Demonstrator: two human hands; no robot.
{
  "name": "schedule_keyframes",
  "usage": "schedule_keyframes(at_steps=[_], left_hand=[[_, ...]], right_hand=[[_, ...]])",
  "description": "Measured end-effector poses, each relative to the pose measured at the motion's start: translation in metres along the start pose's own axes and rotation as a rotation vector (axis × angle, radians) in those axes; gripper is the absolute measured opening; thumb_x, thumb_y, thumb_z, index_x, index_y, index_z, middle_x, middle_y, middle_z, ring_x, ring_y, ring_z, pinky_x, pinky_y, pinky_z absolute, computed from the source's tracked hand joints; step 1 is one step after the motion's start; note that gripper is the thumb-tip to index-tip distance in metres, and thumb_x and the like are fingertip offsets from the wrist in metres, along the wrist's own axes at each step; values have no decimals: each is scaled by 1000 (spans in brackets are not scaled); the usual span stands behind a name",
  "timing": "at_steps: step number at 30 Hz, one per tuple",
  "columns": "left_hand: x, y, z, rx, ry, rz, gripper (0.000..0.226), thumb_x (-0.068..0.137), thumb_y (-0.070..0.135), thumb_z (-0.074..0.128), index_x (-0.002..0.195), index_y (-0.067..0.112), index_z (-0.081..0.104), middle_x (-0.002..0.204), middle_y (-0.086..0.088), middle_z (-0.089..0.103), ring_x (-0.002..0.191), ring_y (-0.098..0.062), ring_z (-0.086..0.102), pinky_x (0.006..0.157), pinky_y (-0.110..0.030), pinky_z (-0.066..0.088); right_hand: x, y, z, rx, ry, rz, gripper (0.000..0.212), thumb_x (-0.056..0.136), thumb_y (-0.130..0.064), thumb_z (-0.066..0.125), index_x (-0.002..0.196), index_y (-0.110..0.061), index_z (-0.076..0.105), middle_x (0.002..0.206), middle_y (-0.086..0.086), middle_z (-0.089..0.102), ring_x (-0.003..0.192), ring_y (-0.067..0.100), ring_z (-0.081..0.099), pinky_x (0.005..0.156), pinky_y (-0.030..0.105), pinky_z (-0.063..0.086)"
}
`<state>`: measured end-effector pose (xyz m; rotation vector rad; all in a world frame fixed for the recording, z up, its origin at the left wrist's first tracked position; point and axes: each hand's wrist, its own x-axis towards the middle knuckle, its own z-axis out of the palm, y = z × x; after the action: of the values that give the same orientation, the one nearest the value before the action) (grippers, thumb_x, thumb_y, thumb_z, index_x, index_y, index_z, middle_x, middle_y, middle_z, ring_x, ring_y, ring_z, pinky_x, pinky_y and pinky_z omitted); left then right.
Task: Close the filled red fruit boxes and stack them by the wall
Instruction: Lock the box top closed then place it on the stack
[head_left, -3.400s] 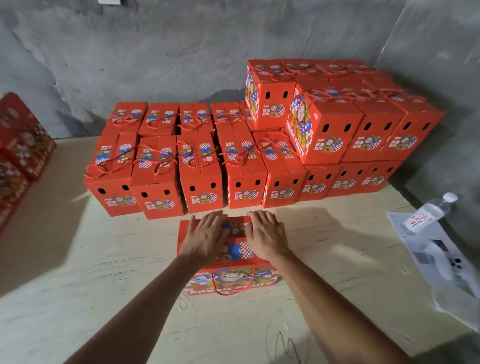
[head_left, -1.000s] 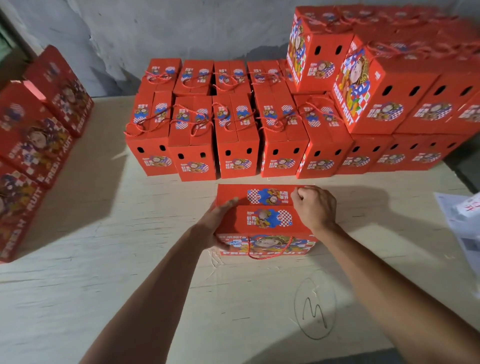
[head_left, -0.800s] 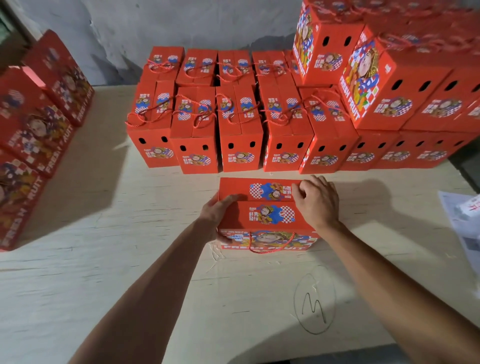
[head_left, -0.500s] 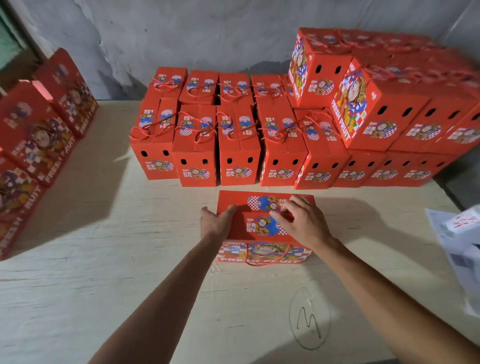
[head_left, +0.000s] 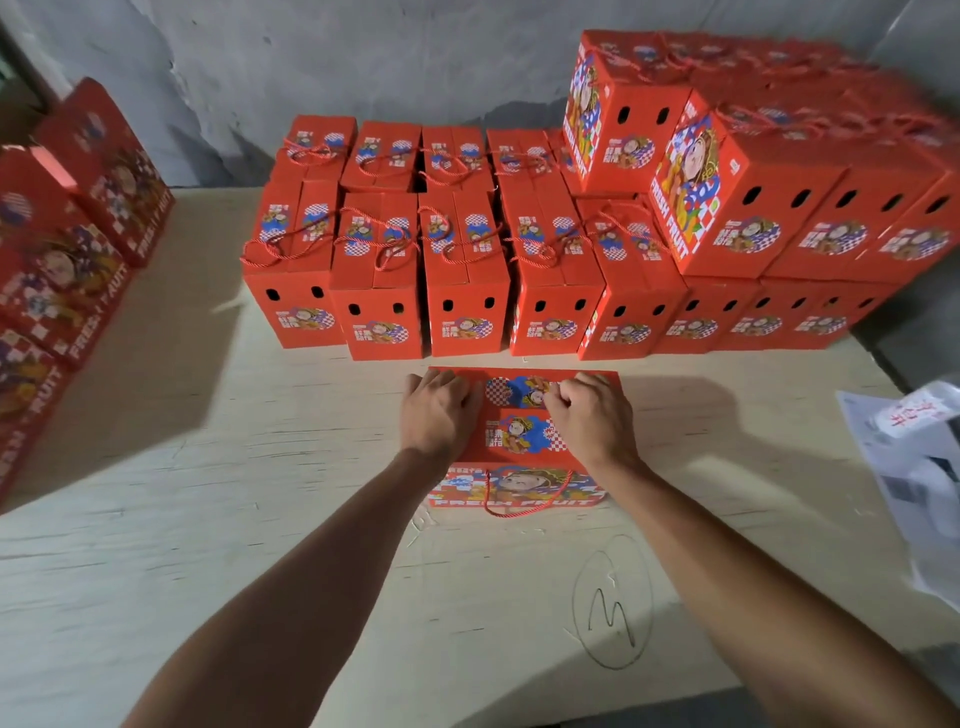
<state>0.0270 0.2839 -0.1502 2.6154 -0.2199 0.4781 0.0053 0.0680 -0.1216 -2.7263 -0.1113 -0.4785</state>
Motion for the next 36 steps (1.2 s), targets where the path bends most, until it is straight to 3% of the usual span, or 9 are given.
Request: schedule_keyframes(at_steps=[6, 8, 11, 13, 16, 19, 23, 28, 36], left_hand=[[4, 4, 12, 126, -160, -41, 41, 107, 44, 41, 105, 15, 70, 121, -4, 63, 112, -22, 51, 101, -41, 31], [4, 3, 11, 123, -181, -45, 43, 107, 46, 40, 108, 17, 71, 136, -3, 55, 131, -23, 43, 115, -49, 22], [8, 2, 7, -10, -303, -82, 45, 109, 49, 33, 131, 21, 60, 163, 0, 35, 155, -21, 20, 123, -60, 16], [9, 1, 3, -72, -384, -94, 48, 109, 51, 28, 146, 26, 44, 166, 0, 31, 156, -20, 19, 121, -62, 22], [27, 2, -7, 15, -560, -34, 51, 107, 56, 31, 154, 37, 36, 163, 1, 35, 155, -25, 21, 119, -70, 8], [55, 10, -17, 18, -671, 39, 57, 99, 66, 47, 149, 39, 48, 152, 2, 53, 145, -29, 42, 116, -69, 16], [75, 27, -10, -34, -876, 126, 63, 92, 62, 64, 150, 49, 43, 158, 11, 45, 144, -22, 44, 116, -54, 35], [85, 38, -2, -45, -923, 362, 79, 91, 36, 74, 155, 51, 30, 161, 10, 35, 146, -19, 33, 116, -48, 39], [85, 42, 17, 9, -864, 543, 98, 82, 43, 76, 150, 66, 11, 158, 16, 28, 144, -17, 33, 108, -45, 46]], right_hand=[[11, 2, 4, -107, -108, -20, 42, 100, -24, 62, 60, -16, 53, 61, -2, 51, 60, 16, 46, 62, 32, 39], [10, 3, 6, -178, -106, -43, 39, 102, -28, 57, 66, -15, 63, 68, -2, 59, 69, 17, 53, 76, 36, 45], [12, 4, 11, -265, -116, -59, 37, 107, -37, 47, 89, -14, 71, 96, 0, 64, 95, 20, 55, 88, 40, 40], [9, 7, 12, -256, -145, -80, 34, 108, -39, 45, 100, -15, 68, 103, -1, 59, 95, 17, 47, 88, 37, 40], [-5, 8, 13, -127, -89, -143, 33, 106, -43, 50, 103, -15, 68, 95, -3, 58, 88, 15, 46, 83, 37, 49], [-30, -1, 24, -86, 106, -91, 36, 102, -48, 58, 106, -15, 71, 97, 0, 63, 92, 20, 53, 79, 34, 45], [-47, -13, 33, -64, 253, -35, 25, 104, -35, 54, 95, -17, 69, 97, -1, 64, 91, 22, 57, 83, 36, 44], [-52, -11, 27, 45, 249, -28, 22, 103, -34, 51, 96, -18, 65, 95, -3, 66, 91, 18, 58, 85, 33, 45], [-51, -7, 30, 89, 302, -20, 20, 97, -28, 61, 81, -17, 55, 82, -3, 56, 81, 18, 51, 77, 31, 40]])
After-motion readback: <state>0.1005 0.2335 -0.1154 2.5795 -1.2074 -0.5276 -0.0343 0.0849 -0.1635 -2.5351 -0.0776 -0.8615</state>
